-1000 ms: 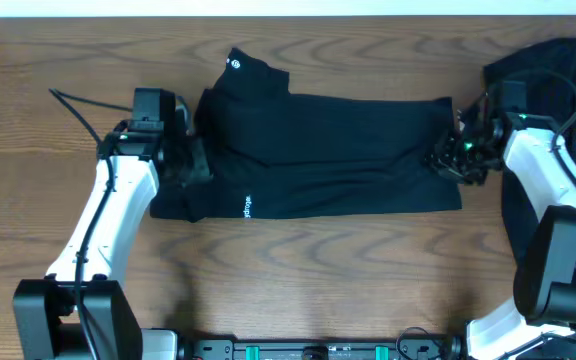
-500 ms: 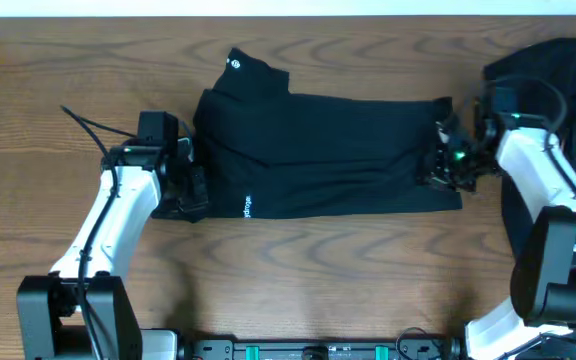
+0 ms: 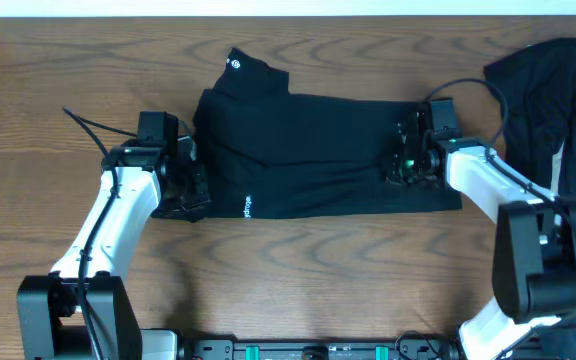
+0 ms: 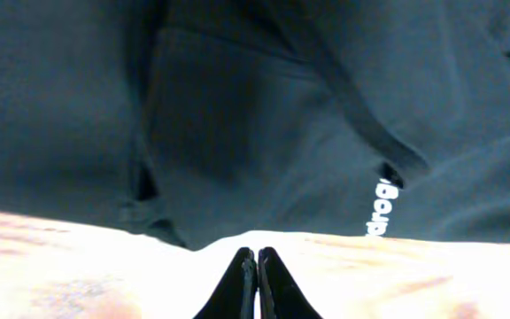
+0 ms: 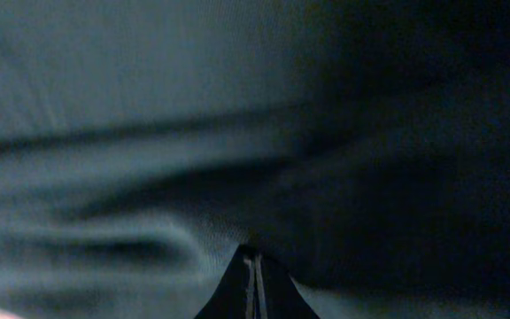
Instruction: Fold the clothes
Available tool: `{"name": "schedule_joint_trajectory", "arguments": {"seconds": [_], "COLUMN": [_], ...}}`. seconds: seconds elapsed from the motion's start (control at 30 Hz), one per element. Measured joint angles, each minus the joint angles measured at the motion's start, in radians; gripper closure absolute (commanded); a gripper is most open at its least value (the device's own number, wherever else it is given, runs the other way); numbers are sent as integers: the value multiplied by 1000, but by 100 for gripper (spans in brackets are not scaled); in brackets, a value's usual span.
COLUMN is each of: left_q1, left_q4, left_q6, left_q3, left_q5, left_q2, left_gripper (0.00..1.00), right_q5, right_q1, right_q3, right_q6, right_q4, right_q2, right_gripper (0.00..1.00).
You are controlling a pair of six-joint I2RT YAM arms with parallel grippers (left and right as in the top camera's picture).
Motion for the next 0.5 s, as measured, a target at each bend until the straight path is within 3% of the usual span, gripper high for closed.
{"name": "schedule_joint_trajectory", "arguments": {"seconds": [0.23, 0.5], "left_q1": [-12, -125], "left_q4": [-5, 8], "left_q6": [56, 165], "left_q3": [0, 0], "left_q5": [84, 109], "left_q2": [0, -1], "left_gripper": [89, 56], "right_q5": [-11, -116], "right_q1": [-1, -47], "right_q3": [-5, 30], "right_q6": [46, 40], "right_q4": [304, 257], "right_q2": [53, 41], "right_gripper": [99, 96]}}
